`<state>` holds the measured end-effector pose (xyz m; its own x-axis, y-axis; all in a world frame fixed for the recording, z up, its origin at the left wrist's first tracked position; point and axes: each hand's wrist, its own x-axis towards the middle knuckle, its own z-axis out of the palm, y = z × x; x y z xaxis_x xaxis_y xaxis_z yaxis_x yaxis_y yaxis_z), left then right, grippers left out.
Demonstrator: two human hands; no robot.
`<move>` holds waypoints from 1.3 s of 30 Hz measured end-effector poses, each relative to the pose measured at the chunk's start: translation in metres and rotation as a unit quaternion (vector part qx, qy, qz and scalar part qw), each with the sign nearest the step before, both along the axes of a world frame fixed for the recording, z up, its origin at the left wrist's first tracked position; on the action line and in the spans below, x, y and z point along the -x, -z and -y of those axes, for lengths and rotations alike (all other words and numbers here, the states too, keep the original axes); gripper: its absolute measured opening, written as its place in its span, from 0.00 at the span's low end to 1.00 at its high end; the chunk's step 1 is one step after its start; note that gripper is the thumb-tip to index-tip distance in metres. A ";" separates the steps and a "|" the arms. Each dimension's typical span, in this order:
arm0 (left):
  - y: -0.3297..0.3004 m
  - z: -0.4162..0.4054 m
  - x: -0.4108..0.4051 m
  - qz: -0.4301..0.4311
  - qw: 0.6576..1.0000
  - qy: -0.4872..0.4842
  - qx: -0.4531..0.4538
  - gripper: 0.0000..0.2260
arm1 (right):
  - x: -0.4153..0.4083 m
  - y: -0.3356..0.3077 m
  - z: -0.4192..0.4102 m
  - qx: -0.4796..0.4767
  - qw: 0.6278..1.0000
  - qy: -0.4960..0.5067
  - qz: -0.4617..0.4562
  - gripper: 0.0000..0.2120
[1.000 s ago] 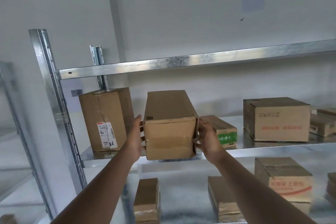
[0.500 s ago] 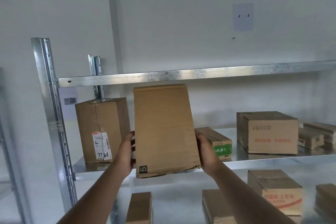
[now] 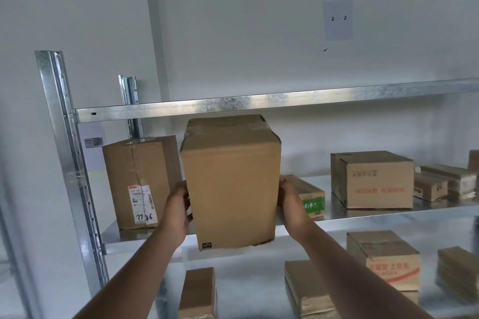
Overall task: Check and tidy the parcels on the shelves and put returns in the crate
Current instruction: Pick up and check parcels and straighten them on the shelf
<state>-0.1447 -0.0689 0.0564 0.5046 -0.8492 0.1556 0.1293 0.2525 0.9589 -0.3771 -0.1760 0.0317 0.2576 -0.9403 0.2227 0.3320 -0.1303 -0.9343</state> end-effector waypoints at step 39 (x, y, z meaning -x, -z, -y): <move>-0.007 -0.019 -0.013 0.147 0.989 -0.006 -0.012 0.18 | -0.011 -0.016 -0.011 0.091 0.981 -0.032 -0.167 0.15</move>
